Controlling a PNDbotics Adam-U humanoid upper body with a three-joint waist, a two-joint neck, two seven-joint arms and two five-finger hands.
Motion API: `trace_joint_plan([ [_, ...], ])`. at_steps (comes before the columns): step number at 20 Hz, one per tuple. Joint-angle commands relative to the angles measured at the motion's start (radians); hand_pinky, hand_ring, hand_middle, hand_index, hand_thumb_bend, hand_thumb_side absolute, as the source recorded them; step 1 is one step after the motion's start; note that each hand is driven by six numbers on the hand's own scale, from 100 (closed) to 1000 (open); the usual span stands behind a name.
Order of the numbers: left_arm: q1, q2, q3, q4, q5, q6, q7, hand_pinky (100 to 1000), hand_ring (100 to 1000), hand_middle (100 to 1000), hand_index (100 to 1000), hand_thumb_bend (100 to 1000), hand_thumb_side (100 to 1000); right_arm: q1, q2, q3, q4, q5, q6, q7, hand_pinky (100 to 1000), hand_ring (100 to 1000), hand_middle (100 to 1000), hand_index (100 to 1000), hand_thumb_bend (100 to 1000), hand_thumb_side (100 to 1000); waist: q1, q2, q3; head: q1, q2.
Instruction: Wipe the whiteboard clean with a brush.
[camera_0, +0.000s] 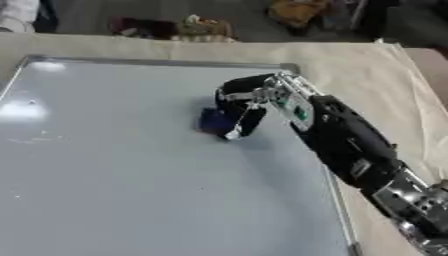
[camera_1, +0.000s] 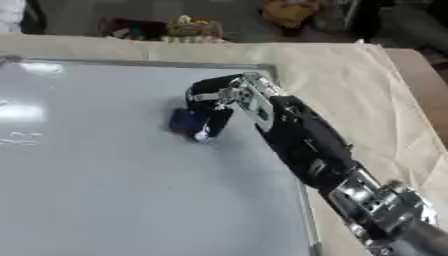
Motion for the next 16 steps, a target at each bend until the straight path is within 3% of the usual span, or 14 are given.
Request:
trace_joint_plan([
  [1, -0.011, 0.020, 0.005, -0.020, 0.001, 0.000, -0.001, 341, 396, 457, 494, 100, 858, 0.000, -0.025, -0.018, 0.051, 0.075, -0.190, 0.174, 222, 300, 100, 184, 100, 264, 0.005, -0.008, -0.001, 0.000, -0.010],
  [9, -0.010, 0.020, 0.005, -0.020, -0.002, -0.002, -0.001, 340, 396, 457, 493, 100, 859, -0.008, -0.032, -0.056, 0.122, 0.186, -0.197, 0.068, 228, 307, 100, 185, 100, 256, 0.008, -0.003, -0.002, 0.001, -0.009],
  [16, -0.009, 0.019, 0.005, -0.020, -0.002, -0.001, -0.001, 340, 396, 457, 493, 100, 858, -0.008, -0.025, -0.057, 0.139, 0.207, -0.225, 0.043, 228, 302, 100, 186, 100, 256, 0.009, -0.006, -0.001, 0.000, -0.011],
])
